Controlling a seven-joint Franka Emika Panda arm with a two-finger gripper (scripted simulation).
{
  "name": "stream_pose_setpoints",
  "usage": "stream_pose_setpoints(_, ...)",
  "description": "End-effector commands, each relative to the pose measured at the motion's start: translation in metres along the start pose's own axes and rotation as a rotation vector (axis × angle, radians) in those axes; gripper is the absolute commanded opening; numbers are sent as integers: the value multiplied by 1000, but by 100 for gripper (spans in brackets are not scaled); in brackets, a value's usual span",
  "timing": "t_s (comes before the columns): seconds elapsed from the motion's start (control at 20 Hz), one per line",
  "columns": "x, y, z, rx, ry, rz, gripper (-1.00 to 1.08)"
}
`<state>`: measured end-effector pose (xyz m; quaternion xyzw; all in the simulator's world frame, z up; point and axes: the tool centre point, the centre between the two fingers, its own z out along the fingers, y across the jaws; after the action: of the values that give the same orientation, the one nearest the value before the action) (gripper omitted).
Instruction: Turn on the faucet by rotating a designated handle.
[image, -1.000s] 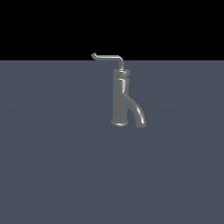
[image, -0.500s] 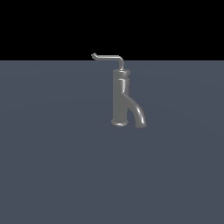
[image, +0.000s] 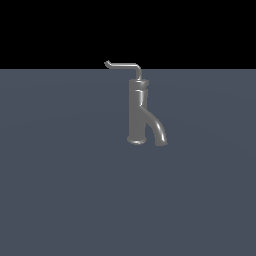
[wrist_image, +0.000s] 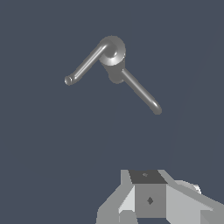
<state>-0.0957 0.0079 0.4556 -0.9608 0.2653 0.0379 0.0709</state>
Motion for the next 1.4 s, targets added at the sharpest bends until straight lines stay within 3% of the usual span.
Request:
stream_pose_setpoints(0.0, 15, -11, 9, 1, -2, 68, -100)
stream_pose_setpoints(0.65, 84, -63, 67, -23, 22, 415, -100)
stream_pose_setpoints(1.35, 139, -111, 135, -58, 113, 728, -100)
